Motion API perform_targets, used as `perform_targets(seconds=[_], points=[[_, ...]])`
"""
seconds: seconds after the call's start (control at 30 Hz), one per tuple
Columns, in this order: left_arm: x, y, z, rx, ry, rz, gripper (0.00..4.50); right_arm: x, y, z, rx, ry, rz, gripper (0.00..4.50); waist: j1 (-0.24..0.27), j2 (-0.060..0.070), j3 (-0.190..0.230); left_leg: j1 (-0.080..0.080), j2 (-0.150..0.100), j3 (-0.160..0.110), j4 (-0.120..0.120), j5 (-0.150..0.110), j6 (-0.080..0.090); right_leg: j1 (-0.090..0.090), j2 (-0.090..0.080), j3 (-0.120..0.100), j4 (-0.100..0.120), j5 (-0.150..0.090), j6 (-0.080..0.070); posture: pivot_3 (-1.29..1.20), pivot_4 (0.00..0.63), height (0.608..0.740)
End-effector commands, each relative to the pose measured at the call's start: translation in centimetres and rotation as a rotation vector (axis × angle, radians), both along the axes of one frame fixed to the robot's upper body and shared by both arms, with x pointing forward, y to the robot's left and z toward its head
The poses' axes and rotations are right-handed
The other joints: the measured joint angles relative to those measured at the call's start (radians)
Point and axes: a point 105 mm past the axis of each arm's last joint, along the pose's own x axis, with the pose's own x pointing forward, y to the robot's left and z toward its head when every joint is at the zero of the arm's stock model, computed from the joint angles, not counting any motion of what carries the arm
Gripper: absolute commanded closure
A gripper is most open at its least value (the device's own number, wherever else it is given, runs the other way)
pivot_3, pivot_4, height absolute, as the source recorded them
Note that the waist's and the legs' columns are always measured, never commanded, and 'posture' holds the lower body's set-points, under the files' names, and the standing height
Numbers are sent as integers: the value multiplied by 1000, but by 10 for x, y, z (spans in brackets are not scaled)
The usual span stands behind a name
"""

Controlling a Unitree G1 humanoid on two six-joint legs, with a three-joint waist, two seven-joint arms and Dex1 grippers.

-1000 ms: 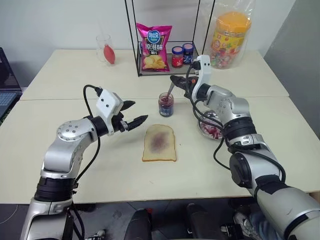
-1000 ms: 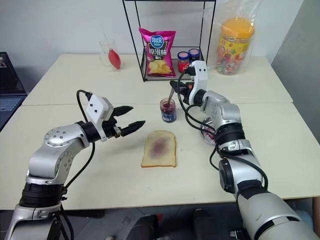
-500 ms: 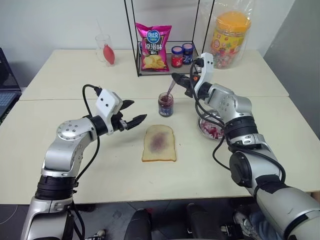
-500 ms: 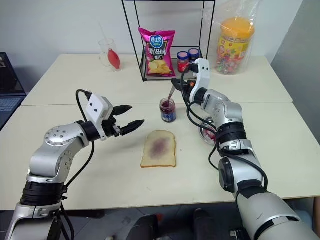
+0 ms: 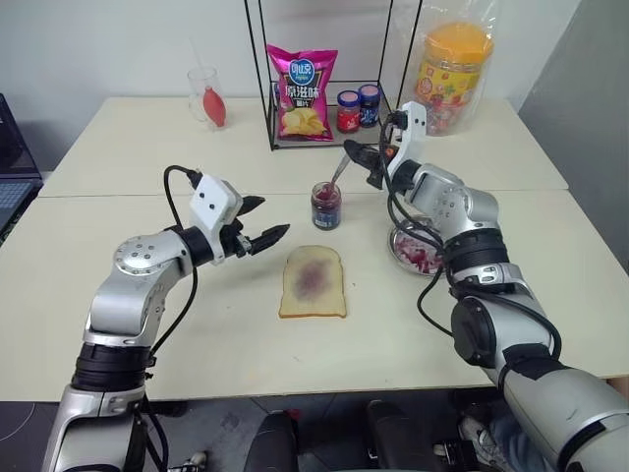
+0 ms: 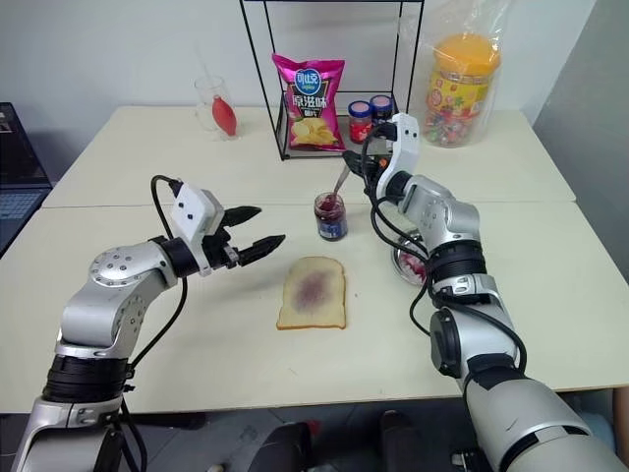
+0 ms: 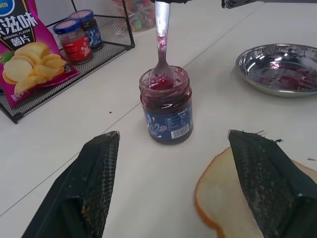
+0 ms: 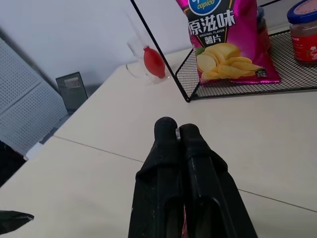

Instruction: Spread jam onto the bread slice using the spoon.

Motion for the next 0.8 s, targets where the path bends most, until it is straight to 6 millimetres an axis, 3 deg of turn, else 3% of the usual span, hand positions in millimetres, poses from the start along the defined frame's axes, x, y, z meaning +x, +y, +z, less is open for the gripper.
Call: perform_targets(seconds=[0.03,0.3,0.8], points=[[-1,-4,13,4,-53,-22,839,-3,0,27,56,-50,10,4465,0,0,0,0,0,0,0,0,0,0,0,0,0,0,0,0,150,740],[0,-5,13,6,-54,-26,839,-5,1,21,78,-7,12,4465,0,0,0,0,0,0,0,0,0,0,0,0,0,0,0,0,150,740],[2,-7,15,0,-61,-33,839,1,-19,23,220,89,-50,4465,0,0,0,0,0,0,0,0,0,0,0,0,0,0,0,0,150,740]])
